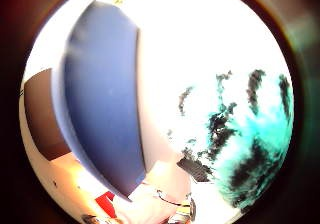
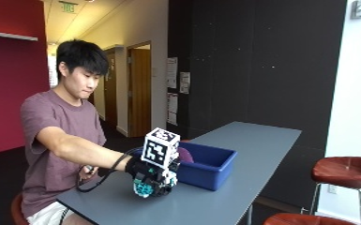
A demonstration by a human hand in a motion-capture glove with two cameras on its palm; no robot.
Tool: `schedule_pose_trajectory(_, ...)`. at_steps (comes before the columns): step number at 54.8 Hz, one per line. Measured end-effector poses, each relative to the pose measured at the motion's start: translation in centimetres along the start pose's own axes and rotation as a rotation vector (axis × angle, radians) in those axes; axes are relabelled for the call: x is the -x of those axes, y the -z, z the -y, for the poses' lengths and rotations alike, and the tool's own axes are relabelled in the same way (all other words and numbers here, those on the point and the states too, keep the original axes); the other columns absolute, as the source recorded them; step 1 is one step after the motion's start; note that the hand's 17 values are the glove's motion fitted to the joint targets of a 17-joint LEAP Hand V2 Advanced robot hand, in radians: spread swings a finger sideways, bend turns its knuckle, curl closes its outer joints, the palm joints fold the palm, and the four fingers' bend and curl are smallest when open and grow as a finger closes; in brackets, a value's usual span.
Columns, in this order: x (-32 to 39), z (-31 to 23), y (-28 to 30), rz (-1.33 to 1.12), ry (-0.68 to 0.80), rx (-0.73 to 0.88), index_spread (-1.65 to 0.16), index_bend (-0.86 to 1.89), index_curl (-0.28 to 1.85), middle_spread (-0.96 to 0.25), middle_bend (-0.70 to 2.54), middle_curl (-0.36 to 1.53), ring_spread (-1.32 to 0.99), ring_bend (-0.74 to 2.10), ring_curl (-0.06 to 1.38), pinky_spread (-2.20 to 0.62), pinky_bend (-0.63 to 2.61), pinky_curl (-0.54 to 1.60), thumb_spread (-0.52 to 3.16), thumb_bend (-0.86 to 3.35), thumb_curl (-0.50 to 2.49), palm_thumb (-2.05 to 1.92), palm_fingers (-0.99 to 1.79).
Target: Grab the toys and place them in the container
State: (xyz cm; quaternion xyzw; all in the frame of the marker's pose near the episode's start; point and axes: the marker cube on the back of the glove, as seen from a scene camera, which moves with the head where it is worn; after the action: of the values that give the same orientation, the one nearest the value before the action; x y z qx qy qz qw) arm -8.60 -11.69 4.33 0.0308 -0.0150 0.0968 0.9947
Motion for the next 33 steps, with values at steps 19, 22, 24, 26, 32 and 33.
schedule_pose_trajectory(19,5.3,-6.2,14.2,0.042,0.061,-0.189,-0.2,1.01,0.81,-0.19,1.28,0.84,-0.33,1.37,0.6,-0.37,0.98,0.49,0.95,0.07,0.64,0.5,1.14)
schedule_pose_trajectory(22,7.0,-6.6,16.3,0.017,0.074,-0.229,-0.19,1.01,0.83,-0.18,1.29,0.84,-0.33,1.37,0.6,-0.36,0.98,0.49,0.94,0.06,0.66,0.51,1.13)
schedule_pose_trajectory(24,8.3,-6.8,17.6,0.009,0.097,-0.25,-0.19,1.0,0.84,-0.18,1.29,0.84,-0.33,1.37,0.6,-0.37,0.99,0.5,0.93,0.06,0.67,0.51,1.13)
schedule_pose_trajectory(26,9.4,-6.8,18.6,-0.008,0.15,-0.27,-0.19,1.0,0.85,-0.18,1.29,0.84,-0.32,1.38,0.6,-0.37,0.99,0.5,0.92,0.05,0.68,0.52,1.13)
schedule_pose_trajectory(32,13.4,-6.0,20.6,-0.045,0.235,-0.315,-0.18,0.99,0.88,-0.17,1.3,0.84,-0.32,1.38,0.6,-0.36,0.99,0.5,0.9,0.04,0.71,0.52,1.12)
schedule_pose_trajectory(33,14.2,-5.9,20.8,-0.045,0.255,-0.317,-0.18,0.99,0.89,-0.17,1.3,0.83,-0.32,1.39,0.6,-0.36,0.99,0.5,0.9,0.03,0.72,0.52,1.13)
